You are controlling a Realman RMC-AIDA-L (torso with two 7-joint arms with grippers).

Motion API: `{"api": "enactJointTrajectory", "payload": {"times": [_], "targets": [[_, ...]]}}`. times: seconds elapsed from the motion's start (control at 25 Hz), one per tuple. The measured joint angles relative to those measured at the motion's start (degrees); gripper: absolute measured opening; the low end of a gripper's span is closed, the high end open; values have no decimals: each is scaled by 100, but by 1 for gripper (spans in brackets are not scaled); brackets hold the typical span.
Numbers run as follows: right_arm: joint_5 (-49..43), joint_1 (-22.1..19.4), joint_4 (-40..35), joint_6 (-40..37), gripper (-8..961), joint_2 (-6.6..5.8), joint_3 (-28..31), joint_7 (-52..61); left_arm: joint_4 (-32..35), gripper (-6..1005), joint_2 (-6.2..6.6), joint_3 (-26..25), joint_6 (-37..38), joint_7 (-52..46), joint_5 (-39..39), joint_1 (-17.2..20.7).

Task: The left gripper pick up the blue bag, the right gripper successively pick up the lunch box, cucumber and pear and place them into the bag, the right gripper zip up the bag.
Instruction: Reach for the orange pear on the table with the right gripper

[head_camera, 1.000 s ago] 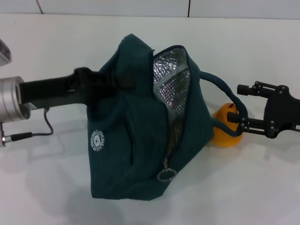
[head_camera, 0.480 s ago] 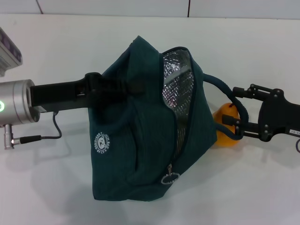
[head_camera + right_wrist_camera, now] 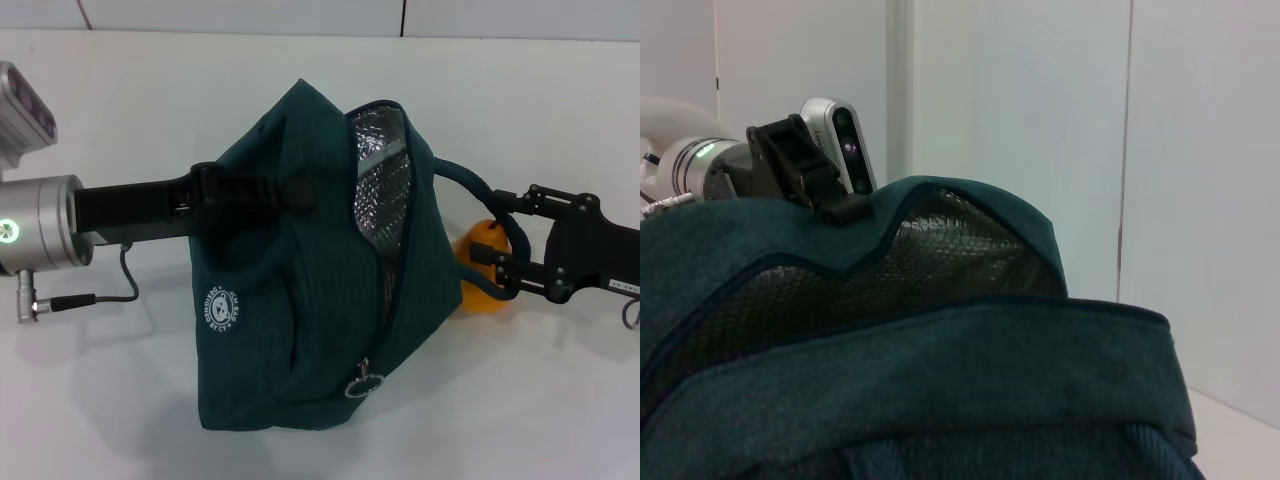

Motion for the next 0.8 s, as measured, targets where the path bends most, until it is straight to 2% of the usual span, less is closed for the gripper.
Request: {"api": "enactJointTrajectory", "payload": {"times": [0.16,0.32,0.8], "targets": [[6,5,17,26,642,0,-3,-36,-1,36,-5,43,-8,0,1,-8],[73,5,39,97,512,0,-2,-46,-1,36,-12,48,-9,0,1,-19],[162,28,152,192,402,0,-3,-94,-10,36,-11,61,-8,0,1,-59]]}}
